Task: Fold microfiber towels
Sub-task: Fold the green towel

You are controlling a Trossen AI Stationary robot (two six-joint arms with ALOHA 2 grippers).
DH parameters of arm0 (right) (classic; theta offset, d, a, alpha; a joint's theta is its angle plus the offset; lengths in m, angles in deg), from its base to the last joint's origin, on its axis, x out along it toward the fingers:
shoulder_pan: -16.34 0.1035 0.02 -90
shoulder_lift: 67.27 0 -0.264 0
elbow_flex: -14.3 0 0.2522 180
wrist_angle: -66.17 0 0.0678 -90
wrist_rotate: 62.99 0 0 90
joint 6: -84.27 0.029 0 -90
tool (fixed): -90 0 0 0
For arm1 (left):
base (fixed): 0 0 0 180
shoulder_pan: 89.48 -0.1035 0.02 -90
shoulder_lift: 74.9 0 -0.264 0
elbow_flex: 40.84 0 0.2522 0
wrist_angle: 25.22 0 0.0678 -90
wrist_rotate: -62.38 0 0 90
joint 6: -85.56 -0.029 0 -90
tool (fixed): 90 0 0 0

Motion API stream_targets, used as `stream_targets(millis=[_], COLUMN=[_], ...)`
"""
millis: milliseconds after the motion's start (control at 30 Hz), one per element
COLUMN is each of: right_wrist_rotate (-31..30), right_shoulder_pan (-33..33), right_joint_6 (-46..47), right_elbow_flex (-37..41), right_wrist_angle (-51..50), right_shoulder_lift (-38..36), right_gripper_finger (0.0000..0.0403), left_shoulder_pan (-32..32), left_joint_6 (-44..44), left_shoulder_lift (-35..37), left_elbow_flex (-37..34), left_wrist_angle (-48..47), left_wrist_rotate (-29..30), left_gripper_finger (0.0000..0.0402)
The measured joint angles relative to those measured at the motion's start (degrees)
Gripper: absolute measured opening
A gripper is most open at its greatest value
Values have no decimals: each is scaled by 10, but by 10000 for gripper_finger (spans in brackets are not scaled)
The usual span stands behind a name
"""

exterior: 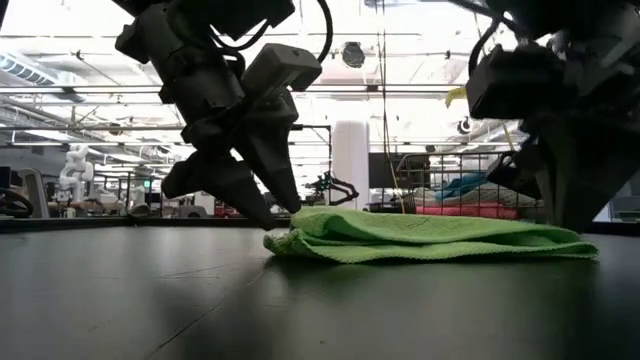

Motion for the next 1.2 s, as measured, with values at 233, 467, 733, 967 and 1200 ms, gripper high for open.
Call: stream_targets(millis=[233, 467, 733, 967, 1200], right_wrist_rotate=[-3, -78, -94, -94, -96], right_shoulder_pan=[-3, -25, -54, -72, -111], right_joint_6=[1, -49, -52, -71, -113], right_elbow_flex=[0, 0, 0, 0, 0], right_wrist_angle=[41, 31, 27, 20, -5], right_shoulder_lift=[-55, -81, -33, 5, 1], right_gripper_finger=[0, 0, 0, 0, 0], left_shoulder_pan=[0, -2, -11, -13, -32], left_joint_6=[16, 0, 19, 33, 22], left_shoulder_lift=[10, 25, -2, -25, -33], left_elbow_flex=[0, 1, 1, 0, 3], left_wrist_angle=[46, 57, 51, 4, -17], left_wrist_rotate=[0, 51, 61, 60, 43], left_gripper_finger=[152, 152, 152, 152, 152])
